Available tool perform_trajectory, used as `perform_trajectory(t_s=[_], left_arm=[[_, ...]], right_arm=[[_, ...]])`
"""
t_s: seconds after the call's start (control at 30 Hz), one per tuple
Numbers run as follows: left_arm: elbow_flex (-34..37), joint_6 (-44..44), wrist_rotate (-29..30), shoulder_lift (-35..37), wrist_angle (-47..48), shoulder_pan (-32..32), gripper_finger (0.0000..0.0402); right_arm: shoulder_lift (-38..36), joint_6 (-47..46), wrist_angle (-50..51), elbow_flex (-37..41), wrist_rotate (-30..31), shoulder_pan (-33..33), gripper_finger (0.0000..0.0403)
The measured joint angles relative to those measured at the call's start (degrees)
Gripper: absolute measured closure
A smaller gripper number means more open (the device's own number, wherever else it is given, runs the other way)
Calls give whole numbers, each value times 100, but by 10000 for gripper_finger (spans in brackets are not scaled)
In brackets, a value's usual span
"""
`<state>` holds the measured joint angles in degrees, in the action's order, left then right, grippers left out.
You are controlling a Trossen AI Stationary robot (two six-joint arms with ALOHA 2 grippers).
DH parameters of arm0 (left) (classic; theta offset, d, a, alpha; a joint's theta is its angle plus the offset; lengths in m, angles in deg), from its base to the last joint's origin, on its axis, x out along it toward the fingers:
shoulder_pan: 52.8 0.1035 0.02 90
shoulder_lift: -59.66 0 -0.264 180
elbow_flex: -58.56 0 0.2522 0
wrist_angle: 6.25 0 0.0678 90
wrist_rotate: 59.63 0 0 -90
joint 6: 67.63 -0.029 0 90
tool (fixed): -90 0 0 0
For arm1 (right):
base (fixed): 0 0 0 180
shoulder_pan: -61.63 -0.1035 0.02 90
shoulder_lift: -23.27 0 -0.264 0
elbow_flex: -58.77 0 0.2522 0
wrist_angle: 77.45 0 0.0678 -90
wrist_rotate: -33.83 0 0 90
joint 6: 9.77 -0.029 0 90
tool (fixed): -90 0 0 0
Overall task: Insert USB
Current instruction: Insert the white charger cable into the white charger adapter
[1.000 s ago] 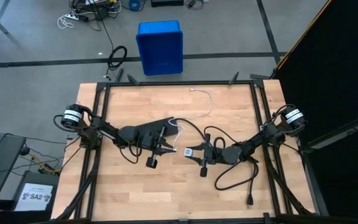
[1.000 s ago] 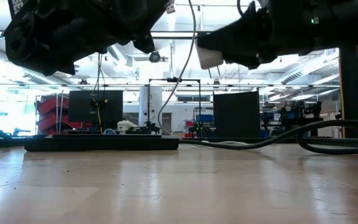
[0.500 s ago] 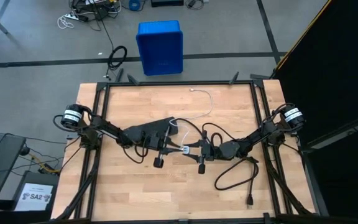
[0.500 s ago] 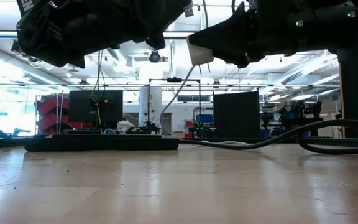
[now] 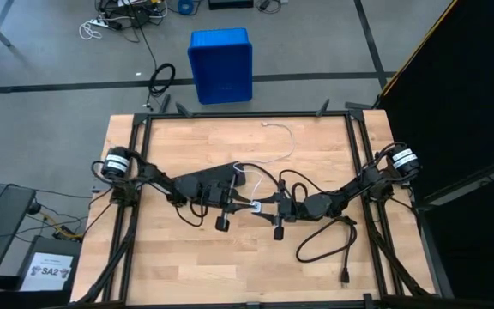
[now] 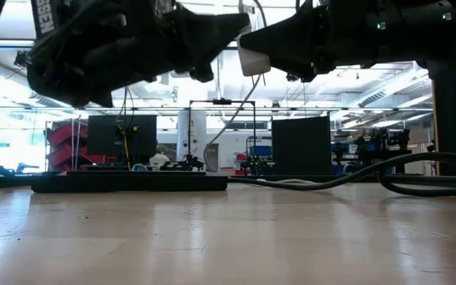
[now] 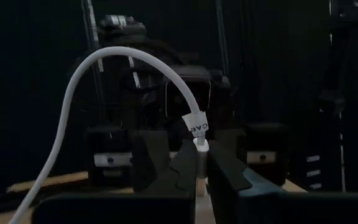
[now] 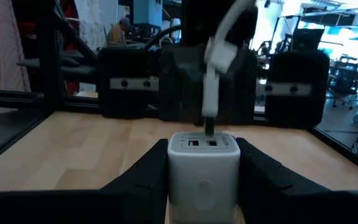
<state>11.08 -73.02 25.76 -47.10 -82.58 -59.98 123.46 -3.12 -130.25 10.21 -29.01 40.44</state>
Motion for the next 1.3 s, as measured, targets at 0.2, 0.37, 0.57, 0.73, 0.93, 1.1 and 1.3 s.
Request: perform_trajectory(t_s=[0.2, 0.37, 0.57, 0.73, 0.93, 1.1, 1.3], left_arm=[[-139, 130, -41, -166, 51, 32, 402], [-159, 127, -63, -162, 73, 32, 402], [-166, 102, -60, -146, 258, 34, 402], [-174, 94, -58, -140, 328, 34, 402], [-176, 63, -53, -131, 485, 45, 402], [-176, -13, -36, -131, 624, 47, 402], [-185, -221, -38, -122, 917, 47, 402]], right_arm=[[0, -2, -5, 9, 7, -1, 290], [0, -18, -35, 9, 17, 0, 290], [0, -33, -52, 17, 30, 2, 290], [5, -44, -137, 22, 63, 20, 290], [17, -96, -268, 28, 71, 88, 290], [17, -94, -282, 31, 65, 127, 290], [20, -44, -294, 35, 70, 127, 290]])
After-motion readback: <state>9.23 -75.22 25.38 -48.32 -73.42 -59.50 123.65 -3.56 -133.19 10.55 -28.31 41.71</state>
